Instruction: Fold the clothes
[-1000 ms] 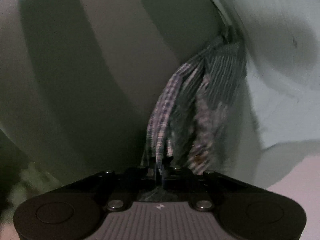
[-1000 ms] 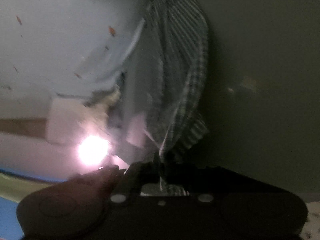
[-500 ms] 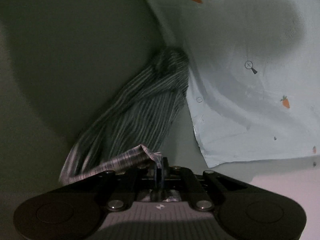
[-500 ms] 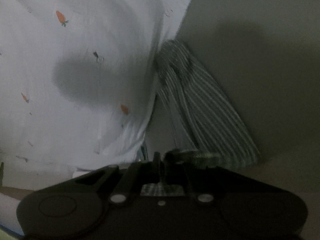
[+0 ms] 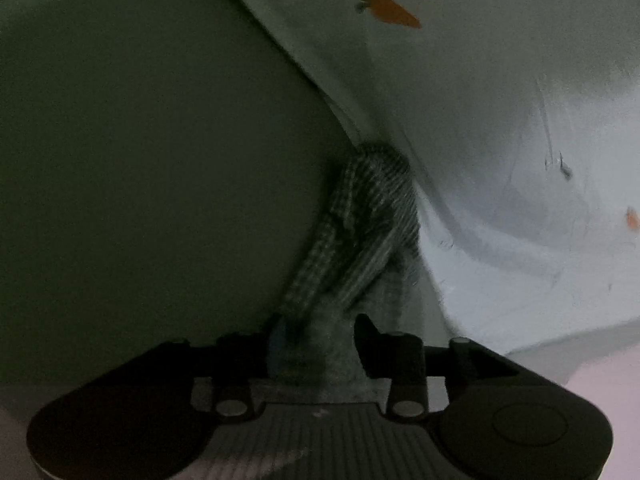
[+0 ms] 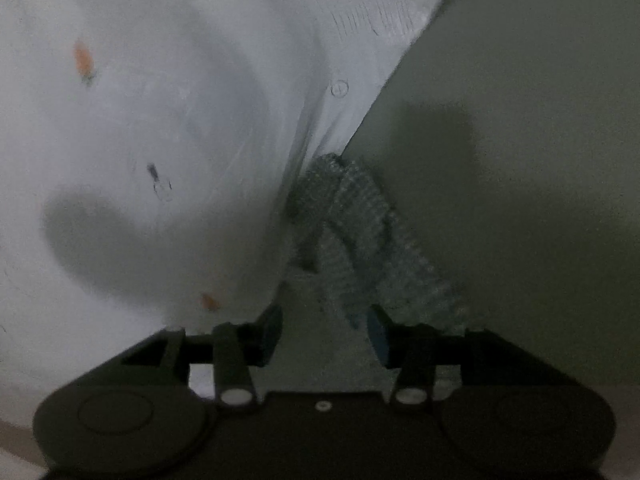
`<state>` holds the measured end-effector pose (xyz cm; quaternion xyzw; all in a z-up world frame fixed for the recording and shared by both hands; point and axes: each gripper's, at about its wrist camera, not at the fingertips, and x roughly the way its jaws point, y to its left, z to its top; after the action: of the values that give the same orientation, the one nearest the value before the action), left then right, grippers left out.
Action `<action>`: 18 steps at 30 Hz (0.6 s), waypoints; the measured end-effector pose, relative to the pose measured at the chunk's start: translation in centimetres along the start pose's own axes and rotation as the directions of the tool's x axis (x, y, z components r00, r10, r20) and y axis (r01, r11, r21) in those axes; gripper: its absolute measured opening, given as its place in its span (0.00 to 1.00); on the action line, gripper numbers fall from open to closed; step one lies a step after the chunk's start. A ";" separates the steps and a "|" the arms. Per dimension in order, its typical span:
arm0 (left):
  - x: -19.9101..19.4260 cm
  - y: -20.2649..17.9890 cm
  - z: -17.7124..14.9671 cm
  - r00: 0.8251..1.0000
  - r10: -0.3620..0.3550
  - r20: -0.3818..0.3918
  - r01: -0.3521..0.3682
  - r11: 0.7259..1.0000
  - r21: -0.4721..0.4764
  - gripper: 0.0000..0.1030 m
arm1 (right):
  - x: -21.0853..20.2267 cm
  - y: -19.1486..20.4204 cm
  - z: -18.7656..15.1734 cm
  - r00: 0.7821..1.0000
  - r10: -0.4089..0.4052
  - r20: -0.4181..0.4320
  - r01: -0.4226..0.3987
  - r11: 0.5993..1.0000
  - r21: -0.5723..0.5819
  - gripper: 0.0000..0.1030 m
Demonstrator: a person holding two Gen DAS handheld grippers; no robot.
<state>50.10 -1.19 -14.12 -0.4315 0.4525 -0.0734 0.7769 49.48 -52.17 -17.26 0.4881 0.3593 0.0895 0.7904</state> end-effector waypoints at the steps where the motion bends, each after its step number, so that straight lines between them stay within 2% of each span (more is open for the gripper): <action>1: -0.2 -0.1 -0.5 1.000 0.017 -0.017 -0.016 0.999 0.046 0.44 | -0.6 0.3 -1.1 0.998 -0.058 -0.018 0.056 0.996 -0.064 0.48; 2: -0.1 -0.4 -1.0 0.999 0.035 -0.040 -0.031 0.995 0.091 0.51 | -1.1 0.6 -2.2 0.993 -0.116 -0.036 0.111 0.986 -0.125 0.48; 4: 0.4 -1.2 -2.7 0.992 0.088 -0.093 -0.068 0.978 0.197 0.55 | -1.8 1.1 -4.7 0.970 -0.231 -0.080 0.207 0.950 -0.234 0.48; 7: 1.2 -1.6 -4.9 0.985 0.097 -0.142 -0.058 0.965 0.257 0.55 | -2.4 0.6 -7.8 0.952 -0.265 -0.152 0.228 0.947 -0.225 0.48; 9: 1.9 -1.3 -5.8 0.981 0.094 -0.168 -0.053 0.971 0.234 0.55 | -1.9 0.2 -9.0 0.948 -0.262 -0.184 0.231 0.958 -0.170 0.48; 11: 2.3 -1.4 -5.9 0.982 0.102 -0.161 -0.062 0.970 0.234 0.54 | -0.9 0.2 -9.8 0.933 -0.292 -0.209 0.262 0.952 -0.159 0.37; 12: 2.3 -1.4 -5.9 0.983 0.102 -0.155 -0.063 0.969 0.239 0.54 | -0.6 0.6 -9.9 0.930 -0.308 -0.201 0.275 0.945 -0.179 0.14; 13: 2.2 -1.5 -5.9 0.984 0.103 -0.149 -0.064 0.968 0.243 0.54 | -0.9 1.4 -9.9 0.938 -0.313 -0.150 0.282 0.939 -0.198 0.07; 14: 2.2 -1.5 -5.8 0.984 0.103 -0.143 -0.065 0.967 0.248 0.53 | -1.3 2.4 -9.8 0.950 -0.291 -0.108 0.263 0.940 -0.218 0.06; 18: 0.1 -0.6 -5.3 0.990 0.077 -0.121 -0.043 0.963 0.265 0.53 | -1.1 6.0 -7.9 0.980 -0.173 -0.095 0.145 0.958 -0.248 0.06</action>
<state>46.29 -4.78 -14.94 -0.3054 0.5014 -0.1370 0.7978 44.81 -44.06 -13.80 0.3522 0.4293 0.0965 0.8261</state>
